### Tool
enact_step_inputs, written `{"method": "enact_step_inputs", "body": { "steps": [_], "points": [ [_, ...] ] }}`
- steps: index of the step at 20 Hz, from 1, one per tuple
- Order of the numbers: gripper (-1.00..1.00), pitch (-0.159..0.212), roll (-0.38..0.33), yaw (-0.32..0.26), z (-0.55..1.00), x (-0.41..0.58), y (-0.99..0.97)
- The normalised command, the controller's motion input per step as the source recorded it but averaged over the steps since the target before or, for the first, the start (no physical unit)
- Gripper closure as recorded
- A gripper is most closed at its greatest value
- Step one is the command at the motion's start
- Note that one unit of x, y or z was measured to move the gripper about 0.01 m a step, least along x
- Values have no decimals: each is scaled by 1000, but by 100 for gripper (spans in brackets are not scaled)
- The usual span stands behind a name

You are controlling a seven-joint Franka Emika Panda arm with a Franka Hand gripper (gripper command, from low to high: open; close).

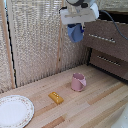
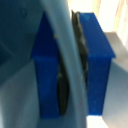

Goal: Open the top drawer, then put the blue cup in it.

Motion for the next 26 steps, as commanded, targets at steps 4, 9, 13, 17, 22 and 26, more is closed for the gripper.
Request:
{"method": "enact_step_inputs", "body": {
  "steps": [4, 9, 13, 17, 22, 26],
  "points": [
    [100, 0, -14, -246, 945, 201, -95],
    [100, 0, -14, -200, 959, 308, -98],
    [100, 18, -28, -158, 1000, 421, -284],
    [100, 49, -25, -191, 1000, 398, -403],
    [100, 72, -5, -188, 1000, 313, -490],
    [100, 109, 45, -134, 959, 46, -730]
  ]
}}
